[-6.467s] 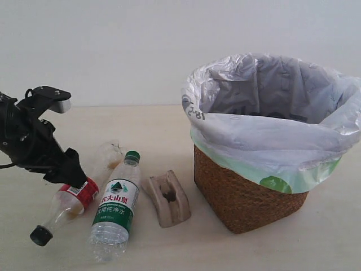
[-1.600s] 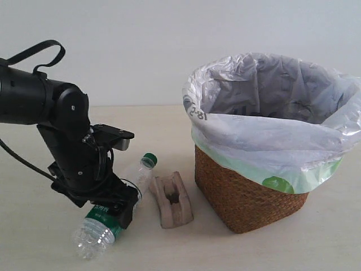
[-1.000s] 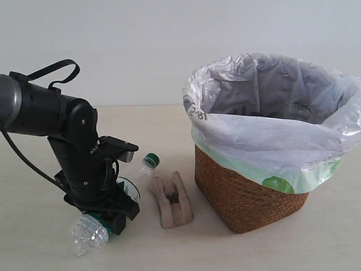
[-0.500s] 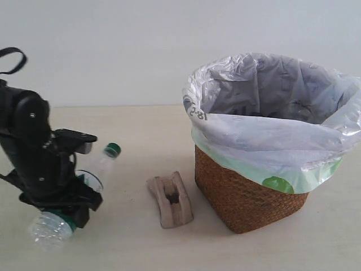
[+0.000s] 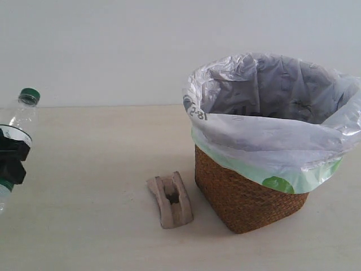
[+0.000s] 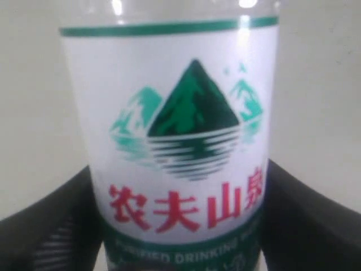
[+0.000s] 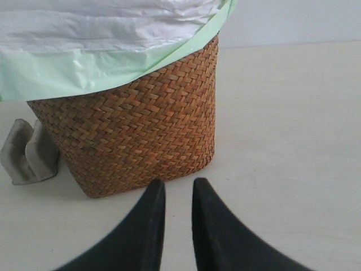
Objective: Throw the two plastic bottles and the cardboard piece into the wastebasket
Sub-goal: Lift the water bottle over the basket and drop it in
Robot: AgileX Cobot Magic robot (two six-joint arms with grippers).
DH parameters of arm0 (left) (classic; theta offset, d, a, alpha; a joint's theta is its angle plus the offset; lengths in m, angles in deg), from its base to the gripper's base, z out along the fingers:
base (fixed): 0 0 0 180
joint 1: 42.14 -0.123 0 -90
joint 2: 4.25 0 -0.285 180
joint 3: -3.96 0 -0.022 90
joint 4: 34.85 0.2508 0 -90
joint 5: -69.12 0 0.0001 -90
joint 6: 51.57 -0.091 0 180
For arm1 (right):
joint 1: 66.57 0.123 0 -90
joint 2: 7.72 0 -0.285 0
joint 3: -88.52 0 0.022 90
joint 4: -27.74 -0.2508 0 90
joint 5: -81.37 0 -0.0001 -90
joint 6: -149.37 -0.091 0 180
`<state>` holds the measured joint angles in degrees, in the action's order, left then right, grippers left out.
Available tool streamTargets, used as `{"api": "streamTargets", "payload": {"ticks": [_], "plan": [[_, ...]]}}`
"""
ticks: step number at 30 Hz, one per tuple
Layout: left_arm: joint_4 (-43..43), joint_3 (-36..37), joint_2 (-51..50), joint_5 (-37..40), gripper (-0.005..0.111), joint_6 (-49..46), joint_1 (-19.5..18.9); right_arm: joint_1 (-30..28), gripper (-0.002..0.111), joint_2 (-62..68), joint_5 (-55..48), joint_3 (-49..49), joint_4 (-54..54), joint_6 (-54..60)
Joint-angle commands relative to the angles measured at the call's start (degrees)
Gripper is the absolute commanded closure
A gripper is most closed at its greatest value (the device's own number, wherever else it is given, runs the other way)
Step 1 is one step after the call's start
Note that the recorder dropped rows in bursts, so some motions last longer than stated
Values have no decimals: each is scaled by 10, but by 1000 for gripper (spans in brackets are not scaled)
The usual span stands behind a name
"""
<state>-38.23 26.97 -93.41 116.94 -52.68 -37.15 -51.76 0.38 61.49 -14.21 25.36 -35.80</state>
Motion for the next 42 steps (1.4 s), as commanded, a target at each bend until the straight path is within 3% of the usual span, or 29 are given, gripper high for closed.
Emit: {"api": "streamTargets", "payload": {"ticks": [1, 10, 12, 14, 17, 19, 21, 23, 24, 25, 28, 42], "plan": [[26, 3, 32, 39, 103, 6, -4, 1, 95, -3, 3, 0, 0, -1], [18, 9, 11, 13, 103, 54, -4, 1, 95, -3, 3, 0, 0, -1], [-35, 1, -20, -21, 103, 47, -4, 1, 95, -3, 3, 0, 0, -1], [-164, -43, -61, -34, 103, -73, 7, 1, 95, -3, 3, 0, 0, -1], [-324, -129, -101, -22, 101, -175, 55, 1, 95, -3, 3, 0, 0, -1], [-405, -291, -153, 29, 78, -187, 120, 1, 95, -3, 3, 0, 0, -1], [-415, -526, -217, 92, 17, -110, 188, 1, 95, -3, 3, 0, 0, -1], [-353, -648, -248, 128, -2, -36, 236, 1, 95, -3, 3, 0, 0, -1], [-306, -677, -256, 150, -1, -5, 249, 1, 95, -3, 3, 0, 0, -1], [-197, -711, -268, 197, 0, 42, 265, 1, 95, -3, 3, 0, 0, -1], [-78, -710, -271, 221, 0, 80, 270, 1, 95, -3, 3, 0, 0, -1], [77, -466, -264, 221, 0, 75, 269, 1, 95, -3, 3, 0, 0, -1]]}}
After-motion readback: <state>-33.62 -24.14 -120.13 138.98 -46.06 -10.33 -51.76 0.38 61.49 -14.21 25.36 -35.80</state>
